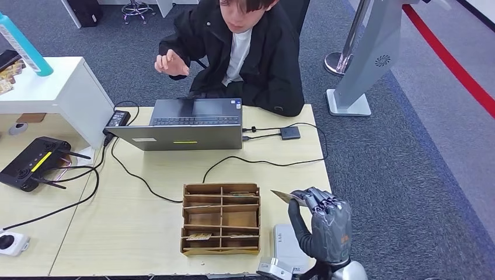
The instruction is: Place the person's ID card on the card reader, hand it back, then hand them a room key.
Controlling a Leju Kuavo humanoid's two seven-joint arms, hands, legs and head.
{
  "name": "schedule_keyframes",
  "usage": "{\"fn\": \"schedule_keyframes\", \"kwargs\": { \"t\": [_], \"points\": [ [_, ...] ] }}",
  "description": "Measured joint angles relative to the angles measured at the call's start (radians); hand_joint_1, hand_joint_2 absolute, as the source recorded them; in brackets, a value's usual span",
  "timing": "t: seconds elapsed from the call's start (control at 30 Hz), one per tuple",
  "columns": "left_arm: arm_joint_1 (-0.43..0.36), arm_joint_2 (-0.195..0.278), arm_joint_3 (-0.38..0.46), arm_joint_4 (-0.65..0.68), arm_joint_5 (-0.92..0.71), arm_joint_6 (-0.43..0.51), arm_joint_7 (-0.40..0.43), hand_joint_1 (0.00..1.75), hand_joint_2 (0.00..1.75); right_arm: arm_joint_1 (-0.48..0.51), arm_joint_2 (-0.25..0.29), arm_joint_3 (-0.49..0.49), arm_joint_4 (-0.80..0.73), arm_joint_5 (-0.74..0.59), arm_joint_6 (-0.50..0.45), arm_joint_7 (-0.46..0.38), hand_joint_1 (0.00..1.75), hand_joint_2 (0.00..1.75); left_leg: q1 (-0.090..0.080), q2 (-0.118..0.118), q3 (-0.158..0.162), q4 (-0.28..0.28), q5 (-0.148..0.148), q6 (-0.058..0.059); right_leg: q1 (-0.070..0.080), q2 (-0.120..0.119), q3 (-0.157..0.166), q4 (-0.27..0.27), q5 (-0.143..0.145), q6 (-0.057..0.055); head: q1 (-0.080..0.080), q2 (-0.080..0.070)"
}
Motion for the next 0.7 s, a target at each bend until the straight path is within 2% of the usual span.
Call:
{"fn": "schedule_keyframes", "kwargs": {
  "t": [0.43, 0.7],
  "points": [
    [-0.002, 0.000, -0.047, 0.000, -0.001, -0.006, 0.004, 0.00, 0.00, -0.165, 0.011, 0.080, -0.008, -0.006, 0.004, -0.029, 1.75, 1.75, 0.000, 0.000, 0.000, 0.000, 0.000, 0.000, 0.000, 0.000, 0.000, 0.000, 0.000, 0.000, 0.000, 0.000],
    [-0.006, -0.001, -0.078, 0.000, -0.011, -0.019, 0.018, 0.00, 0.00, -0.281, 0.028, 0.129, 0.049, -0.019, 0.024, -0.028, 1.75, 1.75, 0.000, 0.000, 0.000, 0.000, 0.000, 0.000, 0.000, 0.000, 0.000, 0.000, 0.000, 0.000, 0.000, 0.000]
  ]
}}
